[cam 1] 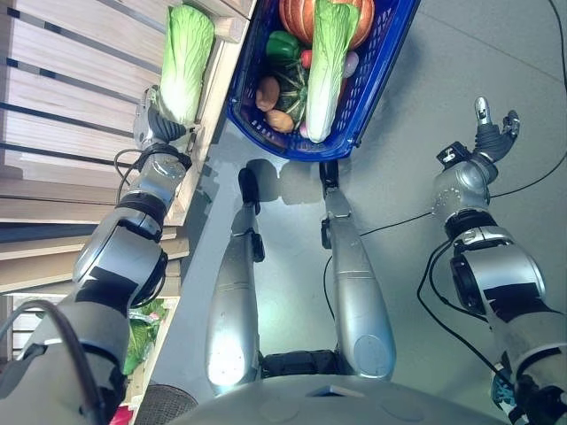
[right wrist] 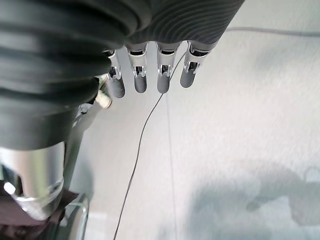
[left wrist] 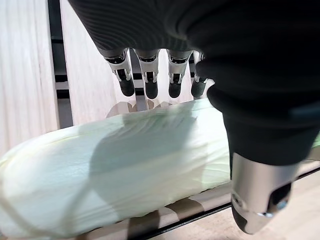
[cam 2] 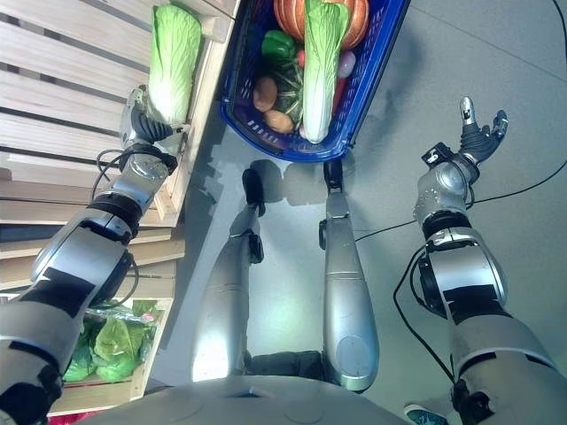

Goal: Pick up fruits and vegetables into the basket

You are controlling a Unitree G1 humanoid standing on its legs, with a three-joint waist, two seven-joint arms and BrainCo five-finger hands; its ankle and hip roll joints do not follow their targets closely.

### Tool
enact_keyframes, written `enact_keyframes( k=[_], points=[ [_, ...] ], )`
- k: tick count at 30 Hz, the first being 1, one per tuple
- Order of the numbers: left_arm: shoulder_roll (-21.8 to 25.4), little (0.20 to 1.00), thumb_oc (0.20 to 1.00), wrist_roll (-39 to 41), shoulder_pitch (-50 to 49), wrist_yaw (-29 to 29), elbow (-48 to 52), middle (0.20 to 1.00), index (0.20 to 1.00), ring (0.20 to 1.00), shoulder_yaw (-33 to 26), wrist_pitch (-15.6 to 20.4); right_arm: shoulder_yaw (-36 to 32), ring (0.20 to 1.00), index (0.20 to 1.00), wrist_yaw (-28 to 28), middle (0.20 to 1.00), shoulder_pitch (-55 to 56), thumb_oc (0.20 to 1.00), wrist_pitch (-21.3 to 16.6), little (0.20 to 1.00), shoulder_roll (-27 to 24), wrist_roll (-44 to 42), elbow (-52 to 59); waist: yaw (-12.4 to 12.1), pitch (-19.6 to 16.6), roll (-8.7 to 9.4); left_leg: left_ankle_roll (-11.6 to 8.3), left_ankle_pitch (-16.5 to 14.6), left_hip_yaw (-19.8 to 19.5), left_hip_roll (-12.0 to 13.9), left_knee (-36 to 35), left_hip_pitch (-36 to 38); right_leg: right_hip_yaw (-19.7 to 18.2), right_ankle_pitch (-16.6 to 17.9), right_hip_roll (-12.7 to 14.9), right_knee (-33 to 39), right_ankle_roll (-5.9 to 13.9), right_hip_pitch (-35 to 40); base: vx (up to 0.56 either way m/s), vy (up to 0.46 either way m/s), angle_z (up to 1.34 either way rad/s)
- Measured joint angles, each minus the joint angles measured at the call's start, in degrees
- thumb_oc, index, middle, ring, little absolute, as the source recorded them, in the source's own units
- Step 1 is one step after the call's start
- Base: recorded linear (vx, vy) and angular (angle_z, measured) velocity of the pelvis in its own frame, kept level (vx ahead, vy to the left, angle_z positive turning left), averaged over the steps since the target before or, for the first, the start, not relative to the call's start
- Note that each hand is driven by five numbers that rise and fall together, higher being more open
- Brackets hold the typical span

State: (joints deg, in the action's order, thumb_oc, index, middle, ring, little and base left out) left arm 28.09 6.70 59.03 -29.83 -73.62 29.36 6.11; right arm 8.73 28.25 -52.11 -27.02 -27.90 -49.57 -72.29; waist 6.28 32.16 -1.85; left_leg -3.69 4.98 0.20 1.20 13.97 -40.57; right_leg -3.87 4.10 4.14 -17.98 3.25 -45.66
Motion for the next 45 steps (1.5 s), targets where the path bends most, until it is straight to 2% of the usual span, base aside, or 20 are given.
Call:
enact_keyframes(
  k=[7, 15, 16, 17, 18, 23, 38, 39, 40, 41, 45],
  points=[
    [0.06, 1.000, 1.000, 0.64, 0.72, 1.54, -1.38, 1.000, 1.000, 1.000, -0.03, -2.19, -0.06, 1.000, 1.000, -0.21, 1.000, 1.01, 1.000, 3.16, 1.000, -0.25, -0.02, -2.00, 0.11, -0.06, 0.58, -0.07, -0.66, 0.43, 0.51, 0.85, -0.49, -0.24, 0.02, -0.46, 0.50, 0.02, -0.06, -0.01, -0.004, -0.04],
    [0.63, 1.000, 1.000, 0.68, 1.68, 3.24, -2.73, 1.000, 1.000, 1.000, -0.03, -3.52, -0.03, 1.000, 1.000, -1.08, 1.000, 0.64, 1.000, 3.35, 1.000, -0.41, -0.01, -2.03, 0.27, -0.06, 0.61, -0.27, -0.98, 0.39, 0.94, 1.65, -1.47, -0.21, 0.48, -0.89, 0.97, -0.22, -0.47, 0.00, -0.002, -0.02],
    [0.67, 0.887, 0.887, 0.73, 1.70, 3.91, -2.74, 0.887, 0.887, 0.887, -0.03, -3.60, -0.02, 1.000, 1.000, -1.11, 1.000, 0.63, 1.000, 3.35, 1.000, -0.41, 0.00, -2.02, 0.23, -0.06, 0.62, -0.27, -1.00, 0.38, 0.94, 1.68, -1.48, -0.21, 0.48, -0.88, 0.97, -0.22, -0.47, 0.00, 0.000, 0.00],
    [0.78, 0.228, 0.228, 0.94, 1.80, 4.42, -2.73, 0.228, 0.228, 0.228, -0.03, -3.61, -0.02, 1.000, 1.000, -1.11, 1.000, 0.59, 1.000, 3.35, 1.000, -0.41, 0.00, -1.99, 0.22, -0.08, 0.64, -0.27, -1.00, 0.37, 0.94, 1.71, -1.50, -0.21, 0.48, -0.88, 0.97, -0.22, -0.48, 0.00, 0.000, 0.00],
    [0.97, 0.200, 0.200, 1.24, 1.93, 4.91, -2.73, 0.200, 0.200, 0.200, -0.04, -3.59, -0.02, 1.000, 1.000, -1.12, 1.000, 0.52, 1.000, 3.35, 1.000, -0.41, 0.00, -1.93, 0.21, -0.09, 0.66, -0.27, -1.00, 0.37, 0.94, 1.75, -1.52, -0.21, 0.47, -0.89, 0.97, -0.21, -0.48, 0.00, 0.000, 0.00],
    [2.23, 0.200, 0.200, 2.87, 3.83, 9.06, -4.19, 0.200, 0.200, 0.200, -0.03, -3.61, 0.01, 1.000, 1.000, -1.39, 1.000, 0.09, 1.000, 3.34, 1.000, -0.40, 0.03, -1.91, 0.19, -0.12, 0.73, -0.26, -0.99, 0.37, 0.93, 1.84, -1.89, -0.19, 0.54, -0.86, 0.98, -0.10, -0.82, 0.00, 0.000, 0.00],
    [3.13, 0.200, 0.200, 2.88, 4.07, 10.85, -4.20, 0.200, 0.200, 0.200, 0.06, -3.41, 0.03, 1.000, 1.000, -2.12, 1.000, -0.23, 1.000, 3.33, 1.000, -0.40, 0.07, -1.90, 0.22, -0.22, 0.92, -0.24, -1.02, 0.31, 0.91, 1.93, -2.07, -0.16, 0.56, -0.84, 0.99, -0.10, -0.91, 0.00, 0.000, 0.00],
    [3.14, 0.316, 0.316, 2.88, 4.09, 10.86, -4.20, 0.316, 0.316, 0.316, 0.05, -3.41, 0.04, 1.000, 1.000, -2.11, 1.000, -0.21, 1.000, 3.32, 1.000, -0.40, 0.07, -1.88, 0.22, -0.26, 0.98, -0.24, -1.02, 0.31, 0.91, 1.94, -2.08, -0.16, 0.55, -0.85, 0.99, -0.08, -0.91, 0.00, 0.000, 0.00],
    [3.16, 0.705, 0.705, 2.88, 4.09, 10.86, -4.20, 0.705, 0.705, 0.705, 0.05, -3.41, 0.03, 1.000, 1.000, -2.09, 1.000, -0.22, 1.000, 3.32, 1.000, -0.40, 0.07, -1.89, 0.22, -0.29, 1.04, -0.25, -1.02, 0.30, 0.92, 1.94, -2.09, -0.16, 0.53, -0.85, 1.00, -0.06, -0.92, 0.00, 0.000, 0.00],
    [3.21, 1.000, 1.000, 2.88, 4.11, 10.86, -4.21, 1.000, 1.000, 1.000, 0.04, -3.41, 0.04, 1.000, 1.000, -2.09, 1.000, -0.21, 1.000, 3.32, 1.000, -0.40, 0.07, -1.89, 0.21, -0.32, 1.10, -0.25, -1.03, 0.31, 0.92, 1.94, -2.10, -0.16, 0.47, -0.85, 1.00, 0.03, -0.93, 0.00, 0.000, 0.00],
    [2.83, 1.000, 1.000, 3.35, 3.89, 11.58, -4.44, 1.000, 1.000, 1.000, -0.03, -3.76, 0.04, 1.000, 1.000, -2.09, 1.000, -0.27, 1.000, 3.30, 1.000, -0.39, 0.06, -1.89, 0.24, -0.35, 1.61, -0.26, -1.04, 0.31, 0.93, 1.92, -2.37, -0.16, 0.54, -0.86, 1.04, -0.07, -1.22, 0.00, 0.000, 0.00]
  ],
)
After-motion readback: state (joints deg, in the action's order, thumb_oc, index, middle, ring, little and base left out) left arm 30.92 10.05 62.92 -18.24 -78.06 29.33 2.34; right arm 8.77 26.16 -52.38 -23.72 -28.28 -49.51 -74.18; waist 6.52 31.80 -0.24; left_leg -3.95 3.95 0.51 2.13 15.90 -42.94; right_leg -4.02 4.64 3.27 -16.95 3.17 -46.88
